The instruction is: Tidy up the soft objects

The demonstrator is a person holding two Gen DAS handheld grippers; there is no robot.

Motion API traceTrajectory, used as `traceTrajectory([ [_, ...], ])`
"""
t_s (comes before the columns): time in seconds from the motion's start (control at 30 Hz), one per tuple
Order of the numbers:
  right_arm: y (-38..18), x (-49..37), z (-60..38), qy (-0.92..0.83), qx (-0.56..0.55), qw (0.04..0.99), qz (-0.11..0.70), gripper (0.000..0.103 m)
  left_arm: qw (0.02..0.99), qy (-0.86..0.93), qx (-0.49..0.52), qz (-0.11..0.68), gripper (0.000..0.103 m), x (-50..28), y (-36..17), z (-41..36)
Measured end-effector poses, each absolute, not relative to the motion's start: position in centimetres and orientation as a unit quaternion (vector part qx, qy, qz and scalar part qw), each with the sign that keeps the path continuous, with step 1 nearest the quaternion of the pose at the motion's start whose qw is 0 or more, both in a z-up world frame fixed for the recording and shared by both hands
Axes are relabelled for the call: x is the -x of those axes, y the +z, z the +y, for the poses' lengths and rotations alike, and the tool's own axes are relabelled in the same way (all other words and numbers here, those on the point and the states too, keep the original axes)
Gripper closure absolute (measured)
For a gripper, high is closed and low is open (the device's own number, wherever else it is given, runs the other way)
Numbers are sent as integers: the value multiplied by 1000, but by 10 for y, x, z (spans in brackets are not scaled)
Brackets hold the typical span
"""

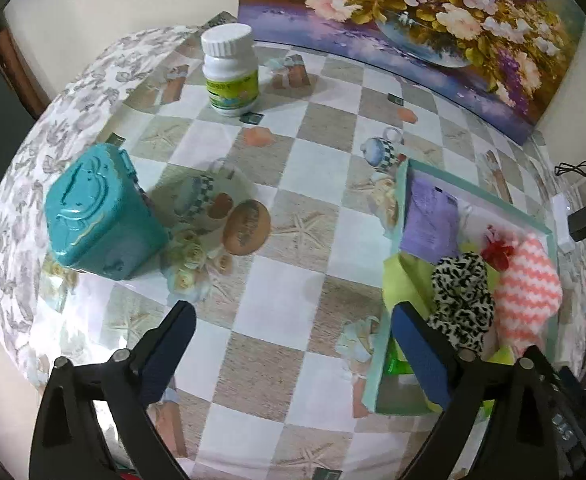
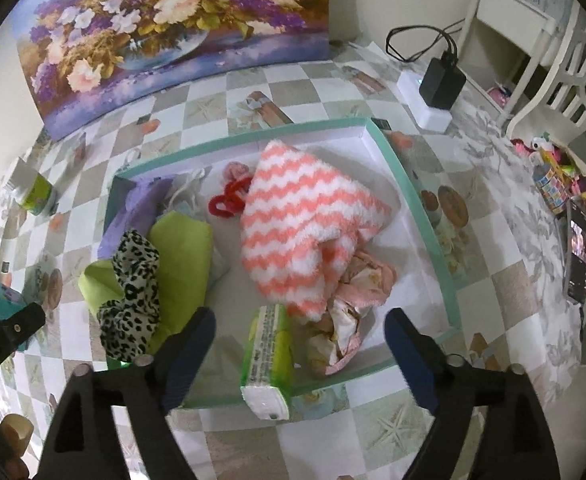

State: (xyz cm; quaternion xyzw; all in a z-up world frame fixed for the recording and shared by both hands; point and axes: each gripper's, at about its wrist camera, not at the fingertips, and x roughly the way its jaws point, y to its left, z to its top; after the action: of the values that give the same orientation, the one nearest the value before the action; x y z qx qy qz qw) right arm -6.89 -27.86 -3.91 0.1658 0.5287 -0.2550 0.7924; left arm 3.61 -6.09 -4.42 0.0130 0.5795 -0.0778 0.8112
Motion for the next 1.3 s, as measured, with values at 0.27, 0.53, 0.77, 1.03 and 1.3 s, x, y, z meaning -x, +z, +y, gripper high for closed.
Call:
traceTrajectory([
  [0.27, -36, 70, -272, -253, -157, 797, 525, 0, 805, -70, -14, 589, 0, -35, -51, -53],
  [0.53, -34, 79, -259, -252, -145, 795, 532, 0, 804, -58, -75, 587, 0, -19, -48, -45],
  [0.77, -29, 94, -238, -238, -129, 801, 535, 0, 803, -56, -93, 586, 0, -2, -44, -31],
  [1.03, -27, 111, -218, -227, -116, 804, 537, 0, 807, -80, -86, 578, 0, 19, -34, -25],
  [1.3, -15, 121, -213, -238, -111, 815, 516, 0, 817, -81, -89, 564, 0, 32, -24, -16],
])
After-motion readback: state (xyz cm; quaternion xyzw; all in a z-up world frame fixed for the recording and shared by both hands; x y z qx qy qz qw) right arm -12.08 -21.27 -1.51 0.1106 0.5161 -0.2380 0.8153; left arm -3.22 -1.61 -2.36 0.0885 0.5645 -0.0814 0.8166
